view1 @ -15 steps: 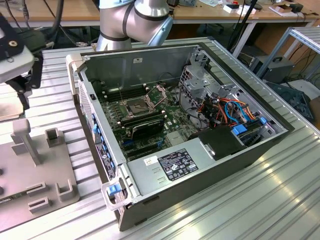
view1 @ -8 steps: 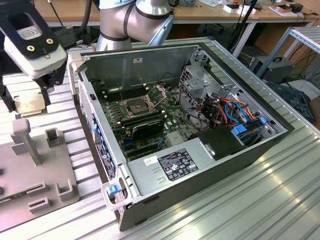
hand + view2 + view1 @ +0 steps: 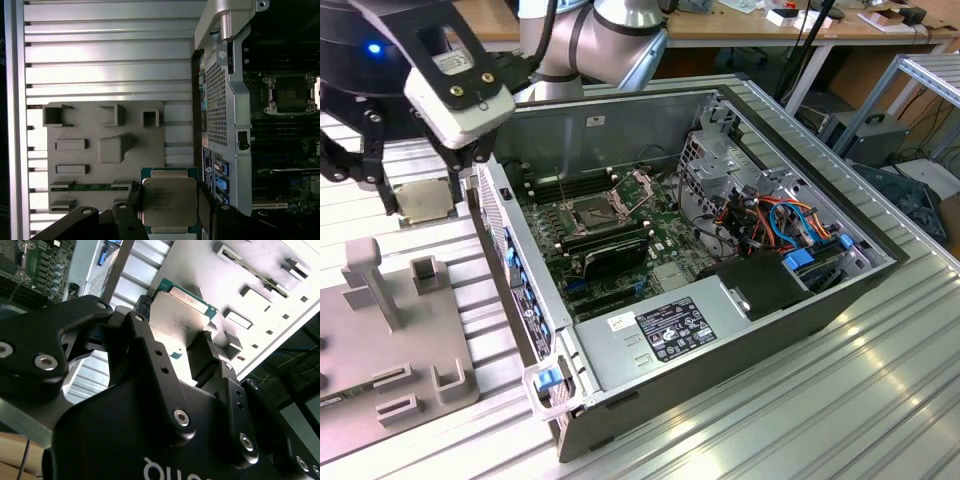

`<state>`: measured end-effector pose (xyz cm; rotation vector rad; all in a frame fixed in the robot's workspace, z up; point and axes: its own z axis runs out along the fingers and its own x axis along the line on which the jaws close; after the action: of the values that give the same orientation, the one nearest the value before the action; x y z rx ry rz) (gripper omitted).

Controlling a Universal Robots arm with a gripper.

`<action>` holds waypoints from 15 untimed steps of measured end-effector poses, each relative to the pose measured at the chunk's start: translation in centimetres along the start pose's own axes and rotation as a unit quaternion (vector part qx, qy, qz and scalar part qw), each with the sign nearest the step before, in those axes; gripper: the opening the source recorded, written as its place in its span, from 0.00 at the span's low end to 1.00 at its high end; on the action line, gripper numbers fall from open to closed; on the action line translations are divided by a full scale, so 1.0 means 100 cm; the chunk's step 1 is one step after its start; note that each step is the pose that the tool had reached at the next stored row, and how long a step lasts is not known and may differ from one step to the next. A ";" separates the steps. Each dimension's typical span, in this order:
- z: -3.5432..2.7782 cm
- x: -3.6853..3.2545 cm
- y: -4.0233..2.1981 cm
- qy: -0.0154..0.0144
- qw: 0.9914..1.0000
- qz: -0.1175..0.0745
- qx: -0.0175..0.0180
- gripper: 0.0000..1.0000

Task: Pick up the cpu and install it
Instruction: 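Pick up the cpu and move it towards the insertion slot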

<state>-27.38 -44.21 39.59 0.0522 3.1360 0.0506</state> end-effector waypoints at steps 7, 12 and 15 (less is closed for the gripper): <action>0.0002 -0.0363 0.0012 0.000 1.000 0.000 0.000 0.55; 0.0004 -0.0626 0.0021 0.000 1.000 0.000 0.000 0.55; 0.0004 -0.0750 0.0025 0.000 1.000 0.000 0.000 0.55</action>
<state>-19.87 -44.21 39.59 0.0522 3.1360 0.0505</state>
